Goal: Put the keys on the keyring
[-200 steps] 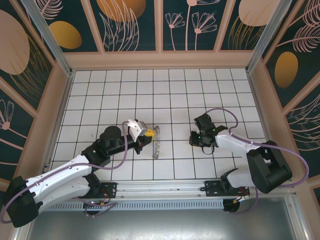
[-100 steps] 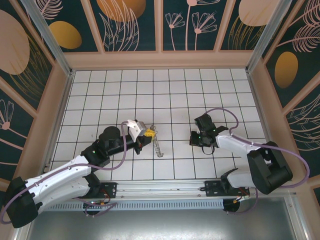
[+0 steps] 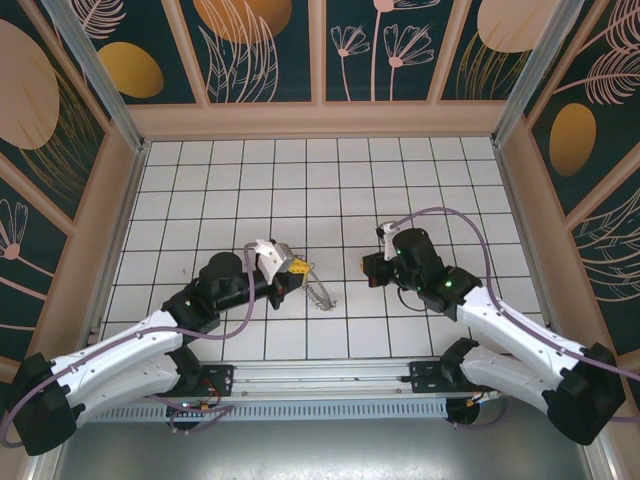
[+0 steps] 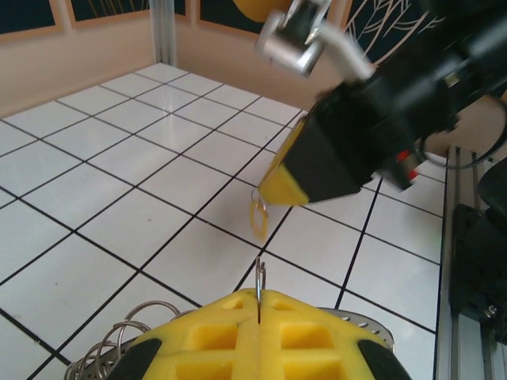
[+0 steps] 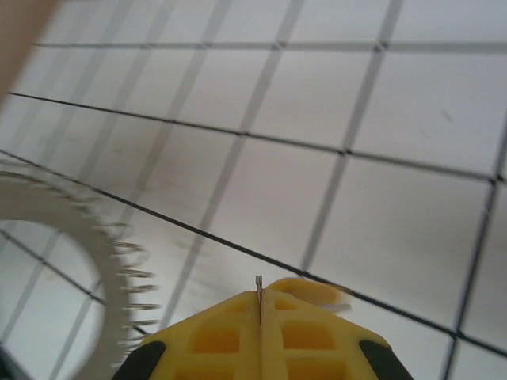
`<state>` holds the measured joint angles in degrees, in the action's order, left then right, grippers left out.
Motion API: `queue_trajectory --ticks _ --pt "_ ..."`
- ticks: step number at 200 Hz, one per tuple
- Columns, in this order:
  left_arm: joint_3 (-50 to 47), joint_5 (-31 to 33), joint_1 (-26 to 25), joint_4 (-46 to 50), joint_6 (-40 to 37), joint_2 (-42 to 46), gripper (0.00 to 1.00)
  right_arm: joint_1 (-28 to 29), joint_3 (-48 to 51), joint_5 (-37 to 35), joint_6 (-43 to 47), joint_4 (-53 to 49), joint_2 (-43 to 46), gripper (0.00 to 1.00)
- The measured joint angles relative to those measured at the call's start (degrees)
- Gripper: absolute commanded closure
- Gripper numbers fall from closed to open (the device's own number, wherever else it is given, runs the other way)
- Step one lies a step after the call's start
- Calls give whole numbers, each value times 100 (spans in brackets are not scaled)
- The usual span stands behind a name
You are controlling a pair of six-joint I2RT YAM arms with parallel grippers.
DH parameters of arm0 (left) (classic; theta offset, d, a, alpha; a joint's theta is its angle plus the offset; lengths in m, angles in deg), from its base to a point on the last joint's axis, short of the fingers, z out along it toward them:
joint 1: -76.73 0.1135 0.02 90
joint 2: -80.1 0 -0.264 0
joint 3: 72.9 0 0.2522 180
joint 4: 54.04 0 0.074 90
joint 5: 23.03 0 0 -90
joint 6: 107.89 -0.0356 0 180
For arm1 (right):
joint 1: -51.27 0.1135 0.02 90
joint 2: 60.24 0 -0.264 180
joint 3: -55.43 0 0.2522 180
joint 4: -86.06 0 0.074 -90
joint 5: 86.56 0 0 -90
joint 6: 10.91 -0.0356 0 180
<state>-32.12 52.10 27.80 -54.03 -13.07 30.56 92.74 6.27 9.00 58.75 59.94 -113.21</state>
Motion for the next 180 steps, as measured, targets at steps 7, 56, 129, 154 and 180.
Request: queue_trajectory --ticks 7,56,129,154,180 --pt "31 33 0 57 0 -13 100 87 -24 39 105 140 101 100" --pt "289 57 0 363 -70 -72 100 804 -24 669 1049 994 437 100" --pt "487 -273 0 623 -289 -70 100 1106 -122 1497 2048 1346 568 100" --pt "605 -439 0 671 -330 -66 100 1128 -122 1506 2188 1342 695 100" --pt "651 -590 0 684 -334 -59 100 1141 -122 1513 2295 1346 804 100"
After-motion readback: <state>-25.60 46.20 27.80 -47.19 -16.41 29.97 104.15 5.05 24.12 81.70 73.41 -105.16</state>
